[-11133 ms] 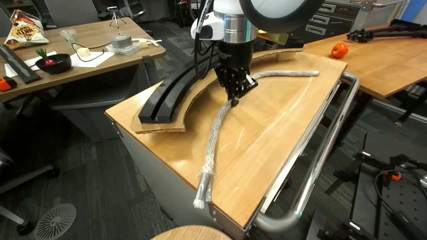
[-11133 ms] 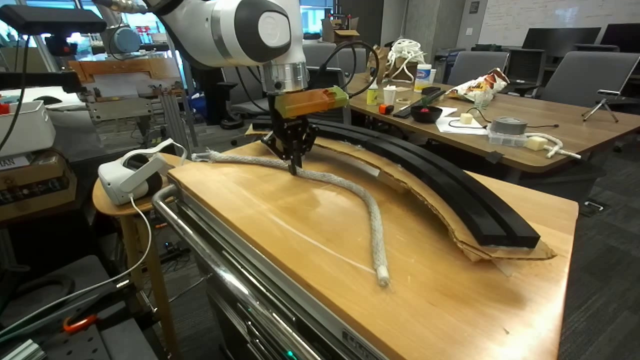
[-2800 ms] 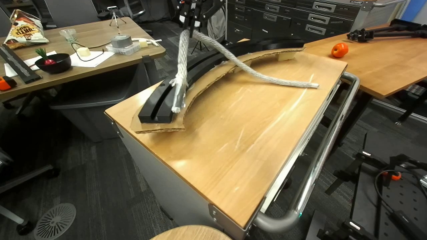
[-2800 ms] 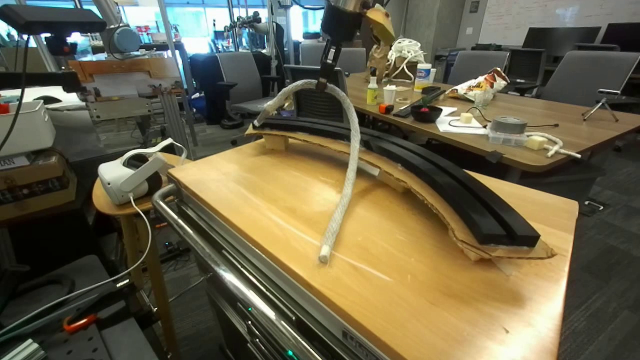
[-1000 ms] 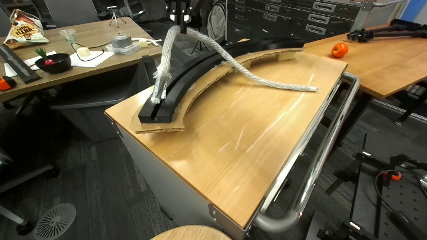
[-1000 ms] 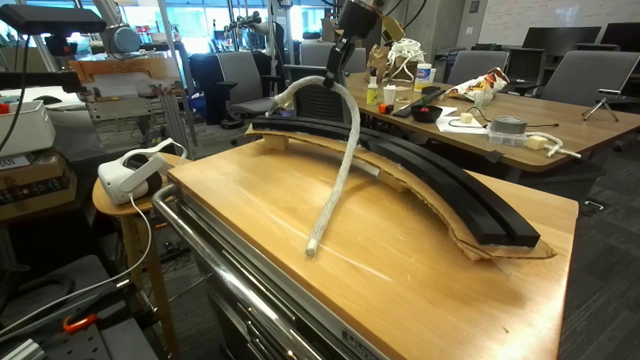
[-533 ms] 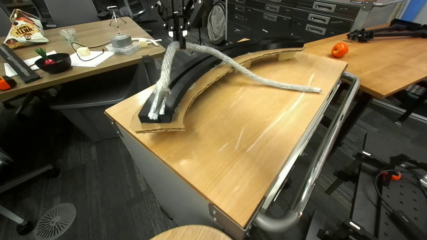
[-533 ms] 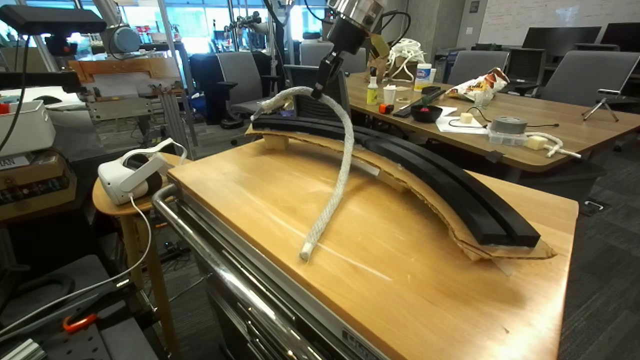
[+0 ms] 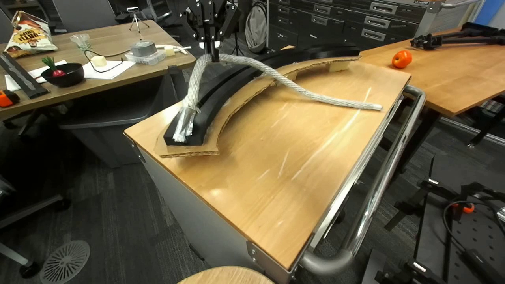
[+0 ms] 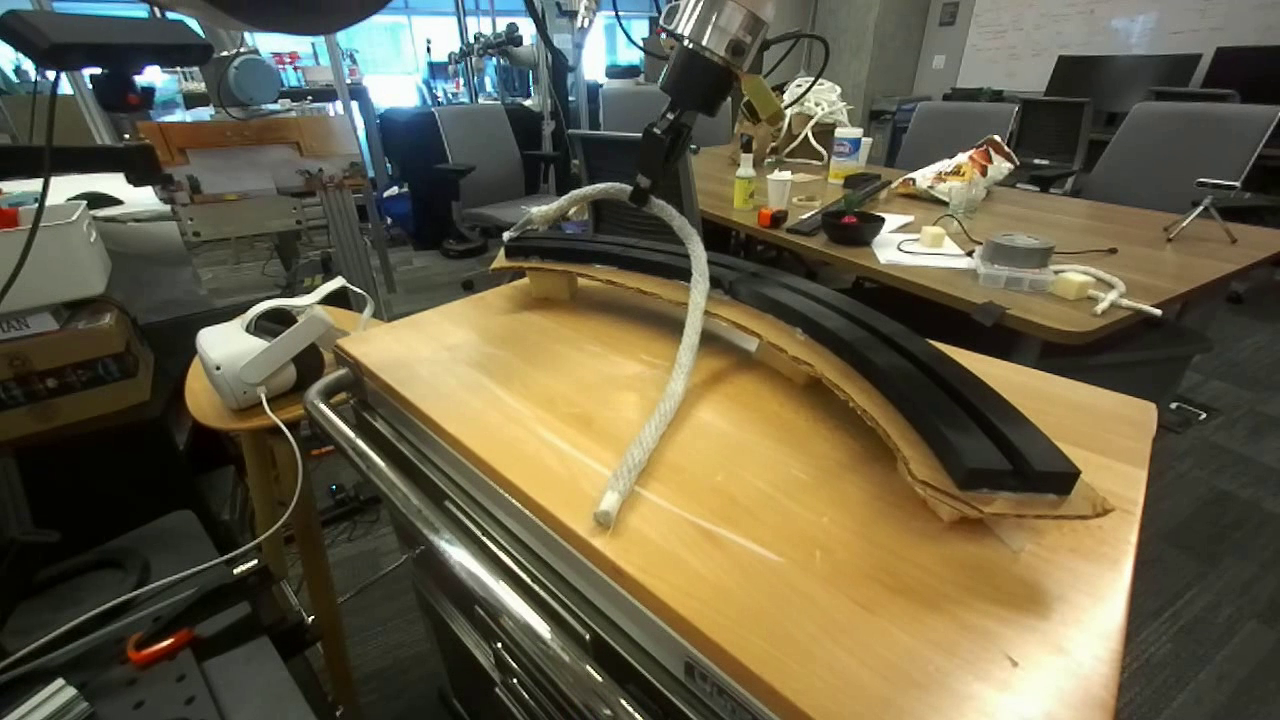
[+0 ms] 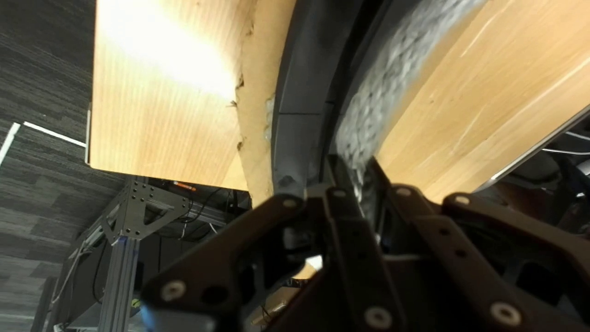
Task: Place the rope along the black object
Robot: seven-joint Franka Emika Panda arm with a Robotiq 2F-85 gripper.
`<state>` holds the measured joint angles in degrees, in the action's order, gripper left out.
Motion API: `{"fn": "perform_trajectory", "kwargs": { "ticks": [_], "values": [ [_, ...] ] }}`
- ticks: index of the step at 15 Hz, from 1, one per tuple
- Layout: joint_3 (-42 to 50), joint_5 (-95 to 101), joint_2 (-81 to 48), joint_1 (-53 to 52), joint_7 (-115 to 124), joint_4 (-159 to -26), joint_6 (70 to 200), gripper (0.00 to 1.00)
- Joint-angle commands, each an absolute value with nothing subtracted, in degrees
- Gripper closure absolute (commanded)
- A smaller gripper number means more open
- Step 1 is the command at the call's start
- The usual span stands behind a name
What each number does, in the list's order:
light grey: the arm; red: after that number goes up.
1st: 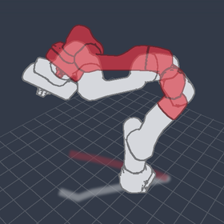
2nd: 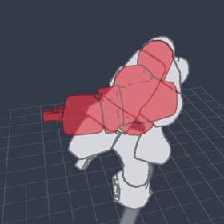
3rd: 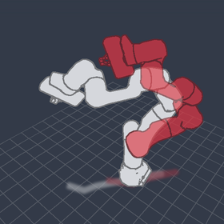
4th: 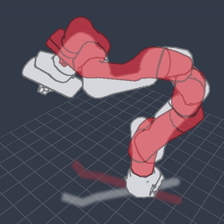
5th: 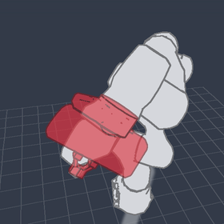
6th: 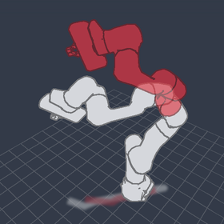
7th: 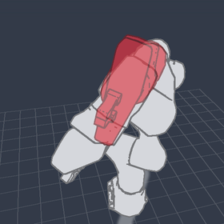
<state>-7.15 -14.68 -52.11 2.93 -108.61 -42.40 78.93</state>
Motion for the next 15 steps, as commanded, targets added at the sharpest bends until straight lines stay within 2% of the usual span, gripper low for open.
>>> {"fn": "perform_trajectory", "kwargs": {
  "ticks": [1,2,3,10,11,12,13,14,15],
  "values": [
    [-5.46,-12.21,-53.8,1.55,-104.78,-38.05,78.45,0.75],
    [-5.27,-11.65,-53.79,1.5,-103.96,-37.96,78.46,0.63],
    [-5.04,-11.24,-53.73,1.45,-103.15,-37.97,78.73,0.58],
    [-3.55,-8.61,-53.45,0.8,-98.42,-37.87,79.24,0.02],
    [-3.44,-8.43,-53.39,0.84,-97.87,-37.9,79.19,0.0],
    [-3.42,-8.47,-53.4,0.91,-97.37,-37.93,79.21,0.1],
    [-3.42,-8.78,-53.51,0.97,-96.57,-37.98,79.38,0.33],
    [-3.46,-9.33,-53.69,0.91,-94.73,-38.14,79.91,0.33],
    [-3.57,-10.09,-53.93,0.87,-91.83,-38.25,80.36,0.4]
  ]
}}
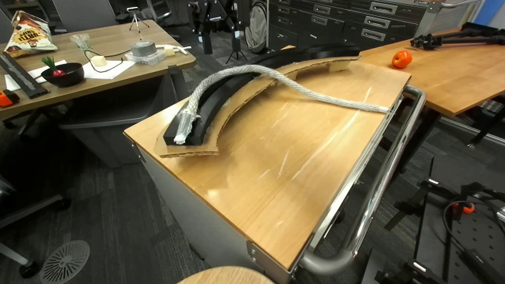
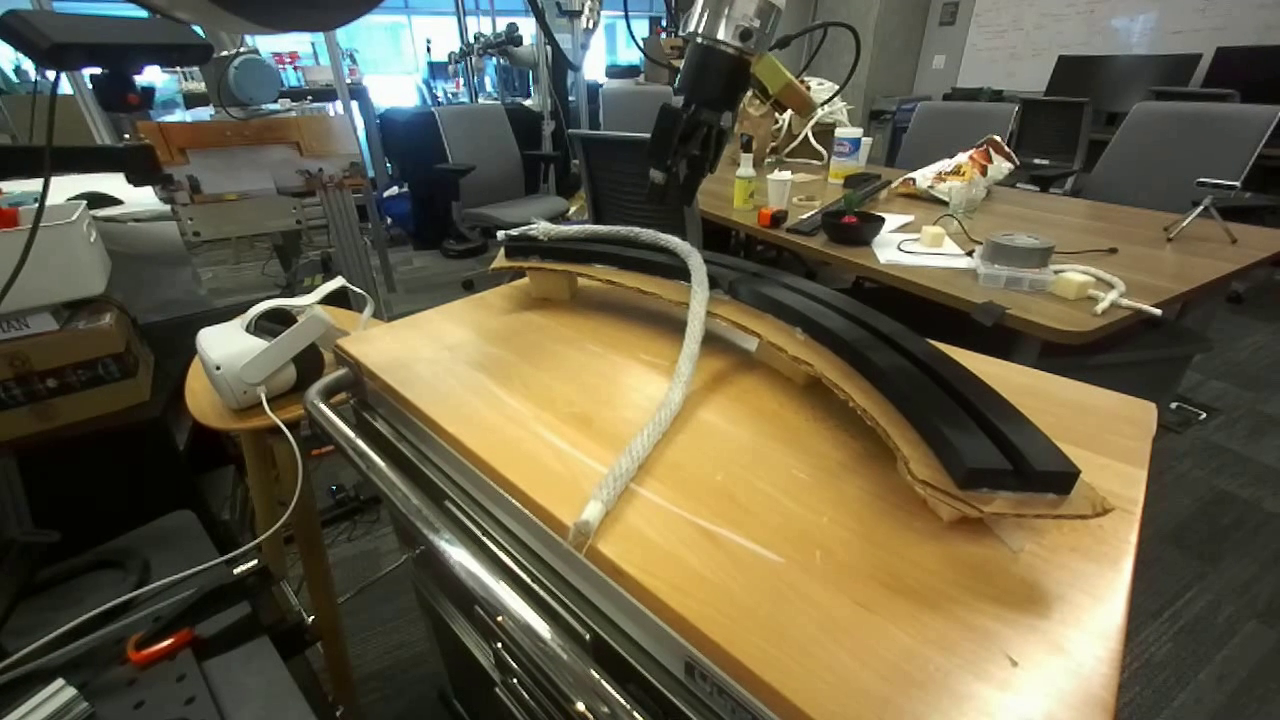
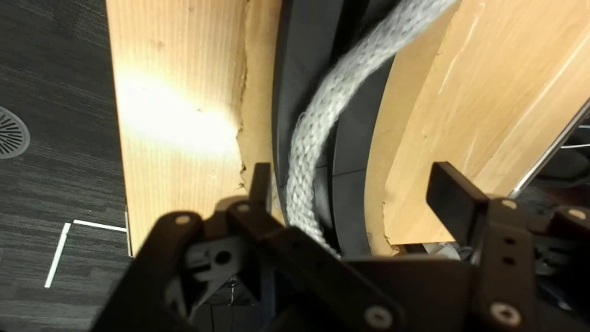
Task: Place the rope along the black object
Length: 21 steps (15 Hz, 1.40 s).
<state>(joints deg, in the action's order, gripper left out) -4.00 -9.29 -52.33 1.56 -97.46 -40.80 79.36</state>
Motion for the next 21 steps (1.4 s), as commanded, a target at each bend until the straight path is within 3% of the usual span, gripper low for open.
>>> {"fn": "perform_trajectory", "kwargs": {
  "ticks": [1,6,7,8,10,15,16,21],
  "values": [
    [-3.48,-10.63,-54.24,0.45,-87.67,-38.56,81.74,0.48],
    [-2.33,-9.05,-55.91,-2.88,-72.2,-40.34,93.07,0.87],
    [-1.88,-8.5,-56.29,-3.61,-69.68,-40.52,94.86,0.59],
    [-1.49,-7.96,-56.62,-4.26,-67.73,-40.55,95.78,0.5],
    [-0.93,-7.48,-56.87,-4.98,-65.68,-40.58,95.17,0.44],
    [-0.23,-5.48,-55.52,-5.26,-67.77,-40.86,92.52,0.05],
    [-0.23,-4.24,-55.13,-5.25,-70.75,-40.76,91.11,0.0],
    [-1.4,-0.79,-54.42,-4.82,-85.9,-39.67,84.44,0.0]
  ]
}}
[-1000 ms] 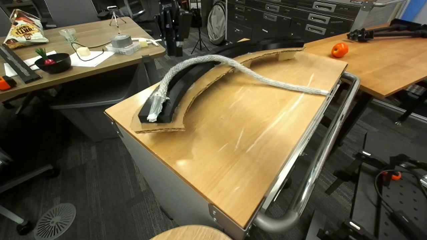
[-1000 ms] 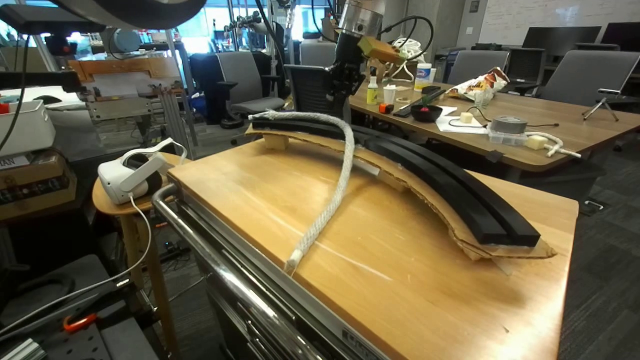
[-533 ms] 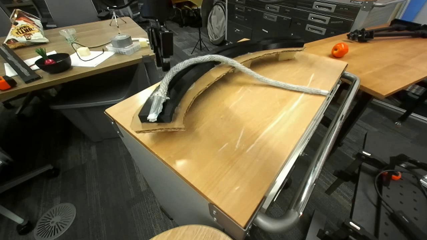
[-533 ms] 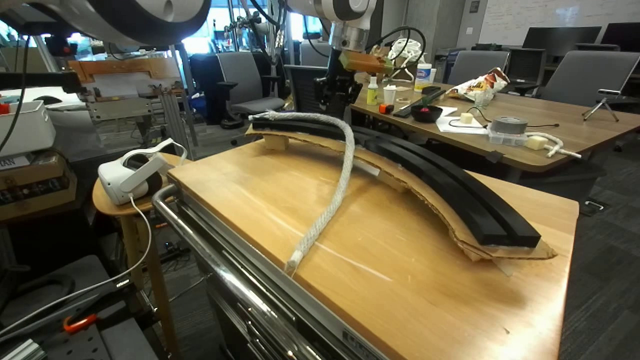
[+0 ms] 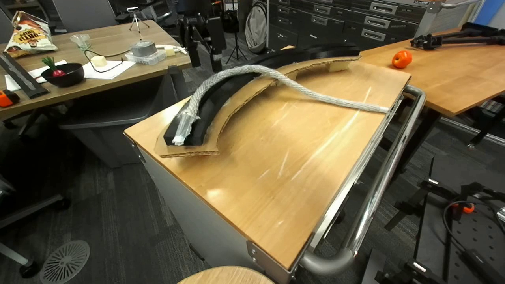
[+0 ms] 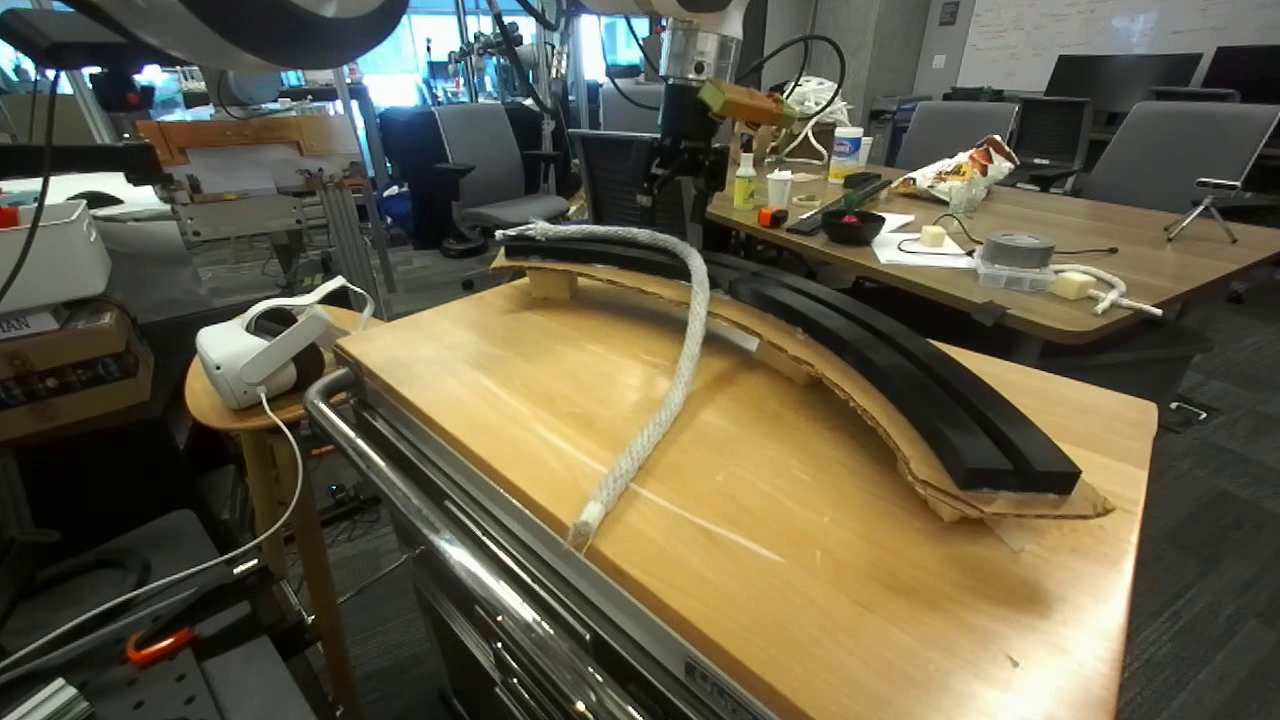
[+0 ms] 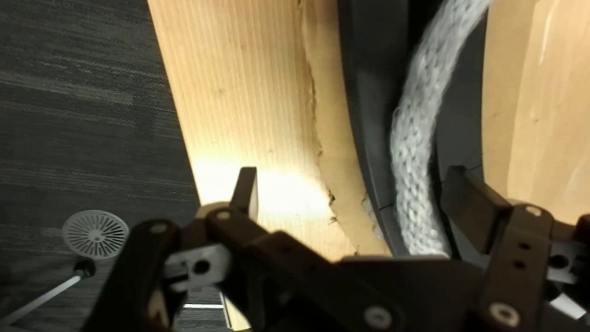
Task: Place the rope along the black object
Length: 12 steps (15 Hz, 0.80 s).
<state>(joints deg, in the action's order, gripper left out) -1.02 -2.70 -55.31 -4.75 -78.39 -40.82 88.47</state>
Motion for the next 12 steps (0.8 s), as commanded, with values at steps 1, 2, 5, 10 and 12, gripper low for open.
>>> {"fn": "perform_trajectory", "kwargs": {
  "ticks": [1,2,5,10,12],
  "values": [
    [-1.32,-0.24,-54.48,-5.0,-88.69,-39.33,83.24,0.0],
    [-1.29,0.26,-54.55,-5.15,-91.46,-39.05,82.12,0.0],
    [-1.09,1.01,-55.17,-5.41,-94.75,-38.35,81.26,0.25],
    [-0.86,0.33,-55.79,-5.79,-92.66,-38.19,82.14,0.56],
    [-0.86,0.33,-55.86,-5.8,-92.81,-38.15,81.94,0.72]
  ]
}}
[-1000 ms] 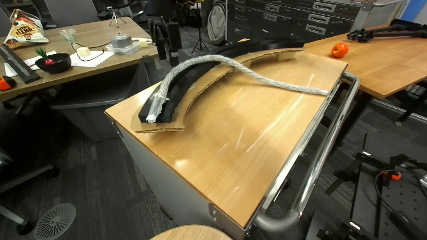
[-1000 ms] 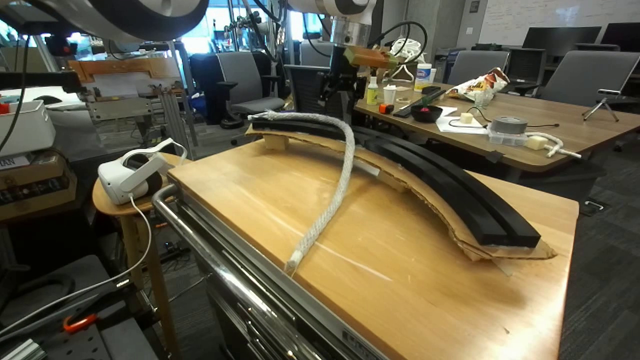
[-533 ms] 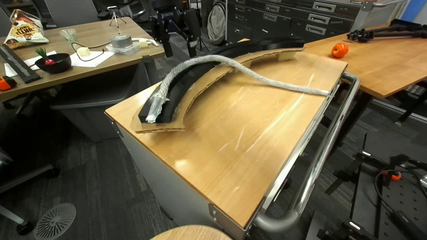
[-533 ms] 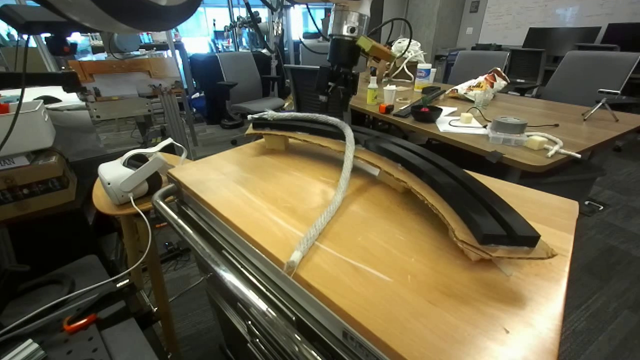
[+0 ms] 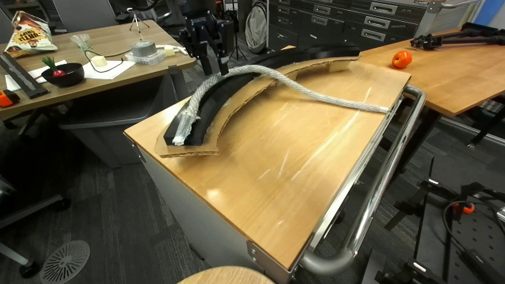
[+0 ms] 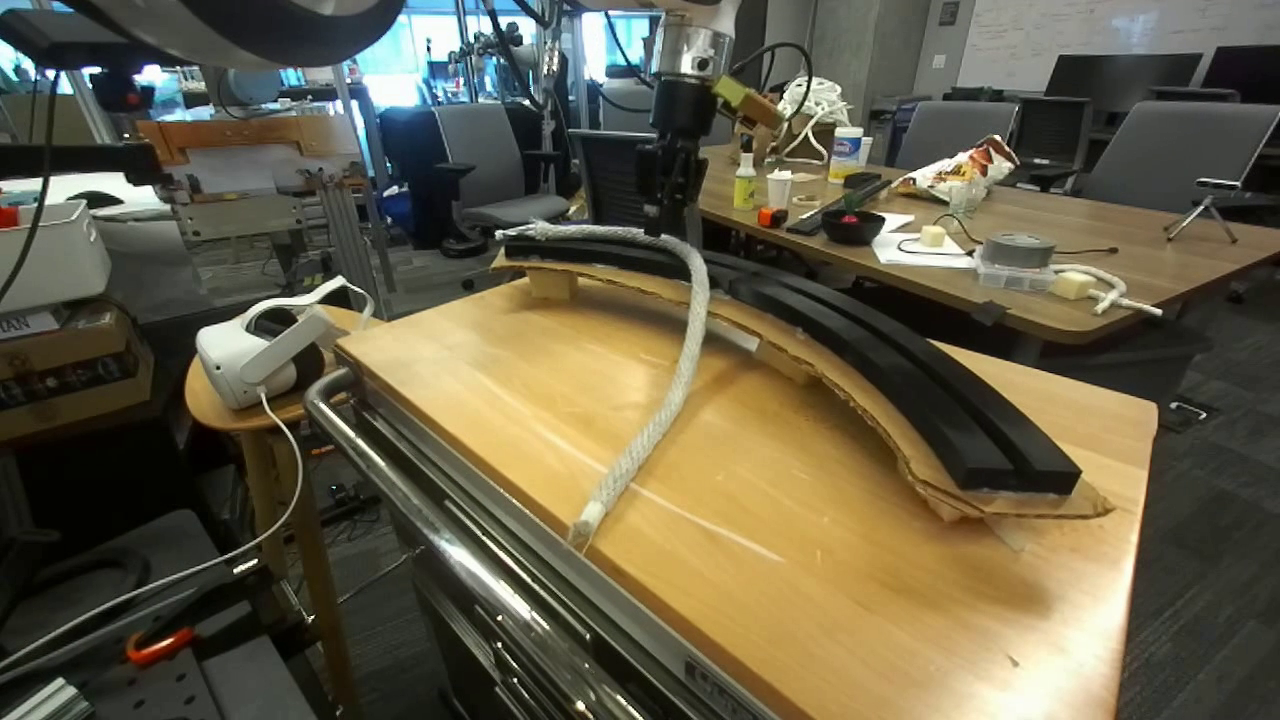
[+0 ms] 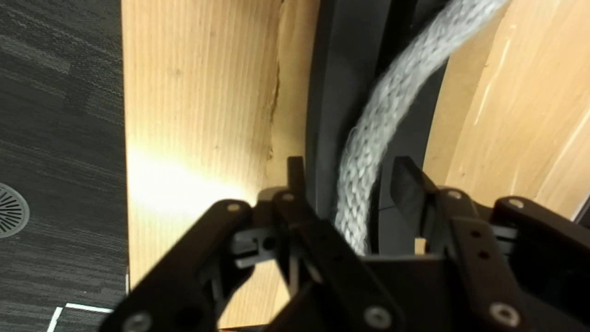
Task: Place the rope along the black object
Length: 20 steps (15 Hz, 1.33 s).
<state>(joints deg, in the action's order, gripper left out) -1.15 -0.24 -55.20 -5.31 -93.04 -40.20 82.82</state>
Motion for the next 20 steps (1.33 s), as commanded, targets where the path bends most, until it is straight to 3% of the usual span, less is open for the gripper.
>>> {"fn": "perform_trajectory", "kwargs": {
  "ticks": [1,2,6,7,11,20],
  "values": [
    [-0.87,0.31,-55.9,-5.79,-92.86,-38.12,81.85,0.78],
    [-0.87,0.28,-55.94,-5.75,-92.86,-38.09,81.75,0.86],
    [-0.89,0.07,-55.66,-5.48,-92.77,-38.37,81.71,0.93],
    [-0.78,0.24,-55.48,-5.52,-92.84,-38.58,81.74,0.89],
    [-0.12,0.92,-55.08,-5.81,-92.5,-39.3,82.1,0.86],
    [1.06,1.02,-55.3,-5.81,-92.83,-39.88,81.21,0.88]
  ]
}}
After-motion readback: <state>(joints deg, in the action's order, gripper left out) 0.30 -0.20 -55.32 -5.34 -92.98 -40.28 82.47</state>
